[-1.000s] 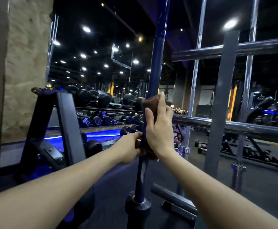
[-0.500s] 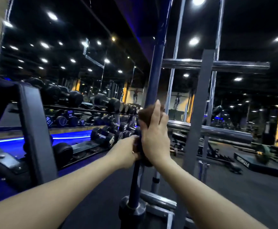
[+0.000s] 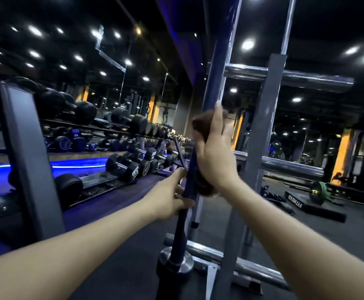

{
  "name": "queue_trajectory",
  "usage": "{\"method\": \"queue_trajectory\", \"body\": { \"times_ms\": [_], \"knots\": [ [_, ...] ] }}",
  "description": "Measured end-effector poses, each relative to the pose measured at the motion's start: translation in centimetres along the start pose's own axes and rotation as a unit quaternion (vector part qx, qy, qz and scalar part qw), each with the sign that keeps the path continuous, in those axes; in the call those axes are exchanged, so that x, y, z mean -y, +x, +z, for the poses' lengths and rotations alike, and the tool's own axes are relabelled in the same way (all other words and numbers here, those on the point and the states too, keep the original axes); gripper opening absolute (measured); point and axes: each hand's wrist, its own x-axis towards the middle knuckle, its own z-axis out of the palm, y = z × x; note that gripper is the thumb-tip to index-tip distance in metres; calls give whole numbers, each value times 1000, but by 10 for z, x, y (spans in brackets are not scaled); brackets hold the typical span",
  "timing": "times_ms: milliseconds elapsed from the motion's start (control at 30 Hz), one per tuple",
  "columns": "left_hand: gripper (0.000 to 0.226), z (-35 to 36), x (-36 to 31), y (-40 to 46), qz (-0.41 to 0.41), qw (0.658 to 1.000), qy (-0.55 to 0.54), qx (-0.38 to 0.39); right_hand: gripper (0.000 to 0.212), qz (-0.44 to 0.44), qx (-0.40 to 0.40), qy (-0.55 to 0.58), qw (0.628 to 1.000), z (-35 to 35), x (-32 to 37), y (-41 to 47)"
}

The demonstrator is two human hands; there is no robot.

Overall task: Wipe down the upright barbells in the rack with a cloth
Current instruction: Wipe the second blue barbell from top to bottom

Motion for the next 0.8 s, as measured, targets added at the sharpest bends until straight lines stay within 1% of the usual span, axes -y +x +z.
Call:
{"method": "queue_trajectory", "body": {
  "times_ms": [100, 167, 233, 333, 433, 500, 567, 633, 700, 800],
  "knots": [
    [50, 4, 0, -3, 1, 1000, 0, -21, 78, 7, 74, -34, 997, 2, -8, -33],
    [50, 6, -3, -5, 4, 1000, -4, -26, 79, 5, 91, -57, 994, -4, -10, -31],
    [50, 7, -4, -6, 2, 1000, 0, -29, 79, -1, 71, -42, 997, -12, -5, -13],
    [53, 8, -1, -4, -1, 999, 15, -40, 78, 12, 18, -4, 1000, -19, 5, 20],
    [51, 8, 3, -4, 8, 999, -3, -34, 76, 9, -19, 25, 999, -6, 0, 9],
    [53, 7, 6, -3, 9, 999, 5, -40, 77, 12, -4, 31, 999, 5, -7, -17],
    [58, 7, 6, -2, 6, 998, 17, -52, 80, 23, 48, 6, 999, 10, -11, -46],
    [61, 8, 2, -5, 2, 998, 23, -56, 80, 39, 87, -29, 995, 8, -14, -56],
    [60, 9, -1, -7, -10, 998, 19, -56, 80, 33, 91, -45, 994, 0, -11, -48],
    [58, 11, -2, -9, -18, 999, -2, -49, 78, 29, 44, -23, 998, -12, 3, -9]
  ]
}}
